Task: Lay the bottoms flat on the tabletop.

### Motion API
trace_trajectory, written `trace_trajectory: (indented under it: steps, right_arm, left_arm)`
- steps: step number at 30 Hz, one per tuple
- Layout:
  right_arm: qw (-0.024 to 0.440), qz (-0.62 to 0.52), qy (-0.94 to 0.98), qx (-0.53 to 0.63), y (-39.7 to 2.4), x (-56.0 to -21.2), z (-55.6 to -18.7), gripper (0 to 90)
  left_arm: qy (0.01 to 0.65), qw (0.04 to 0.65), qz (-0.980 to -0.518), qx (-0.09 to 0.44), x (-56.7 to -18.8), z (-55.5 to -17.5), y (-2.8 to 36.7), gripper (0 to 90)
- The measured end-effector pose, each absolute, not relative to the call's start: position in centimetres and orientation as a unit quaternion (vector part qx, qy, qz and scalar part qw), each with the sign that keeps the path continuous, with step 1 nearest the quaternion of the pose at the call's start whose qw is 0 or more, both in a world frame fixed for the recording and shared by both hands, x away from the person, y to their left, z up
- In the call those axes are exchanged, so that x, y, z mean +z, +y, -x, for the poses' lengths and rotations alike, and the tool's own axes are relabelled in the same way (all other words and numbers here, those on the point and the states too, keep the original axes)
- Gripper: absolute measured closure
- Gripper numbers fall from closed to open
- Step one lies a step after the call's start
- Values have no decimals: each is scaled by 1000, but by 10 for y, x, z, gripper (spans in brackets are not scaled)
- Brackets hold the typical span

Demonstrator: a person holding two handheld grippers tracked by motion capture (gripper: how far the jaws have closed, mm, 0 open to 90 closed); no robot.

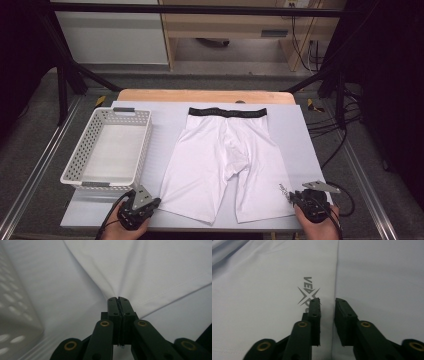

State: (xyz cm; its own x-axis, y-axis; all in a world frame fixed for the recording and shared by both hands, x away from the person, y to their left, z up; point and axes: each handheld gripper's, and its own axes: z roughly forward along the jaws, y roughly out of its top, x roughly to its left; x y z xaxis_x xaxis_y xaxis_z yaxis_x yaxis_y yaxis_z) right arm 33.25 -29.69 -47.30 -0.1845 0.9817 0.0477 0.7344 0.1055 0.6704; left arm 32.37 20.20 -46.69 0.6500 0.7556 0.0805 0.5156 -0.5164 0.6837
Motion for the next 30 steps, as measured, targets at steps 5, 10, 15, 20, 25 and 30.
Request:
trace_trajectory:
  steps: [5,10,15,20,25,30]
  right_arm:
    - [205,-601,719,283,-298,-471,-331,900]
    - [223,-607,717,258,-300,-469,-328,900]
    - [255,-591,712,282,-292,-460,-326,712]
    - [225,-557,724,339,-257,-455,-338,624]
    - [195,-521,754,351,-216,-458,-357,584]
    - [183,-494,769,362,-185,-461,-380,528]
  left_arm:
    - [386,317,-843,197,-466,-321,210,887]
    - [394,321,-834,212,-465,-319,212,824]
    - [374,345,-833,218,-461,-316,201,710]
    - [364,347,-839,208,-465,-315,191,647]
    - [363,352,-838,207,-465,-315,190,639]
    - [364,353,-837,203,-465,-315,191,635]
